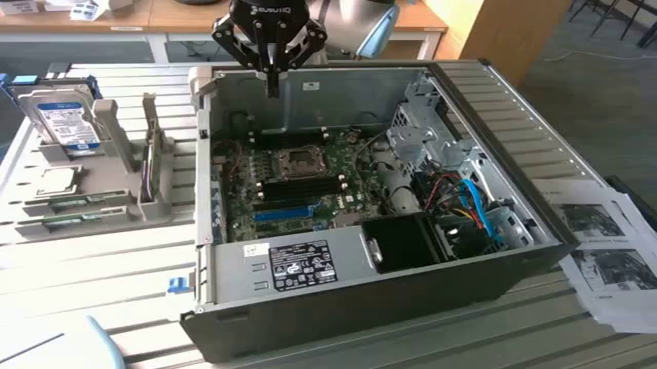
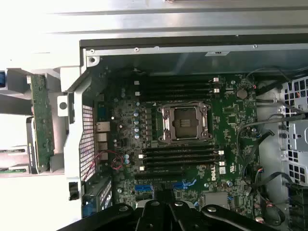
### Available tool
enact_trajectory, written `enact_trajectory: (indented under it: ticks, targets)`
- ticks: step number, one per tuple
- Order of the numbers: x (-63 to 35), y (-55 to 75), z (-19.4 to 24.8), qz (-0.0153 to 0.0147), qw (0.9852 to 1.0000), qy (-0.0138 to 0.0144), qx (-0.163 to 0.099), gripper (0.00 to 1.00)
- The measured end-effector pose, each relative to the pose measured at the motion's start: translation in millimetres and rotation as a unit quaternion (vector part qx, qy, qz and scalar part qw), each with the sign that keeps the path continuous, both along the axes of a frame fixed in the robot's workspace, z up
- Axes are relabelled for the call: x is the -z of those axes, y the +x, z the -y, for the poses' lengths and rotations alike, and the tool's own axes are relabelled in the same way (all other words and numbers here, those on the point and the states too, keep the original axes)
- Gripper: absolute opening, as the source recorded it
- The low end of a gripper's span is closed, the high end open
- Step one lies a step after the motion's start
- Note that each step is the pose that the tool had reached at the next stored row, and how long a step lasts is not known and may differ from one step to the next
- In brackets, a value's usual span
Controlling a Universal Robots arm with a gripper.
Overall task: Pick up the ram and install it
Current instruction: 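Reach for the ram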
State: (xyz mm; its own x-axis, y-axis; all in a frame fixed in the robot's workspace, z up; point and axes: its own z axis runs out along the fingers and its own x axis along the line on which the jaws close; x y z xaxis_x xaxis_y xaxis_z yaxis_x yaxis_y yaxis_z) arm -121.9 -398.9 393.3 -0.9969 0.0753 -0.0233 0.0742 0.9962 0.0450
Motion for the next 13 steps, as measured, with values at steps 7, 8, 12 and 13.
enact_trajectory:
  ticks: [7, 8, 12, 13]
  targets:
    - [0.0, 0.0, 0.0, 0.0000, 1.0000, 0.0000, 0.000, 0.09]
    - [0.0, 0.0, 0.0, 0.0000, 1.0000, 0.0000, 0.000, 0.09]
    - [0.0, -2.6, 0.0, 0.0000, 1.0000, 0.0000, 0.000, 0.09]
    - [0.0, -3.5, 0.0, 0.0000, 1.0000, 0.0000, 0.000, 0.09]
